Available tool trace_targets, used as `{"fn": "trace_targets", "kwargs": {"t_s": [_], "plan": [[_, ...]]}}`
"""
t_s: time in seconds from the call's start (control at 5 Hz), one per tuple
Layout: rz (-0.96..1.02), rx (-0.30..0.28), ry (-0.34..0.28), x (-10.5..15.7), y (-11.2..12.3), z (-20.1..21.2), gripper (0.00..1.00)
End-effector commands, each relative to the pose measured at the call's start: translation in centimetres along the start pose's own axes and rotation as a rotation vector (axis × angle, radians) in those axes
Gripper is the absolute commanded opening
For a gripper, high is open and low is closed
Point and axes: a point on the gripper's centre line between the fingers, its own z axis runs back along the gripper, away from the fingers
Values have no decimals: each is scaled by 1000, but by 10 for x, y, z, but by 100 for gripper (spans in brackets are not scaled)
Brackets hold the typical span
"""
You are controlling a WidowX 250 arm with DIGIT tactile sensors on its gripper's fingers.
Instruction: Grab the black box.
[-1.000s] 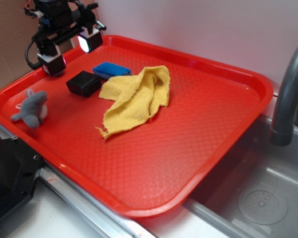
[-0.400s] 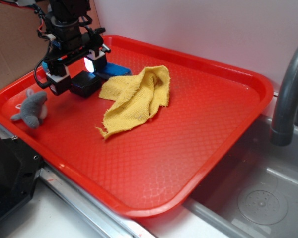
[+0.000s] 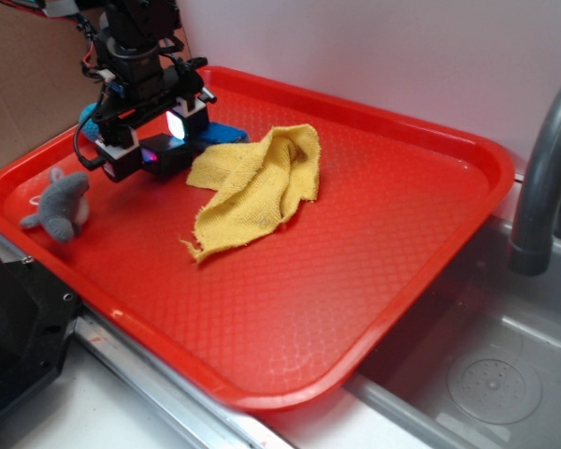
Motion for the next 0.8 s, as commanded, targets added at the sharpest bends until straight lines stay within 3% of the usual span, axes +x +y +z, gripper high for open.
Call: {"fn": "trace_targets", "kwargs": {"t_s": [0.0,0.6], "plan": [[-10,-4,2,-2,10,-2,100],[-16,29,39,-2,13,-7,100]]}}
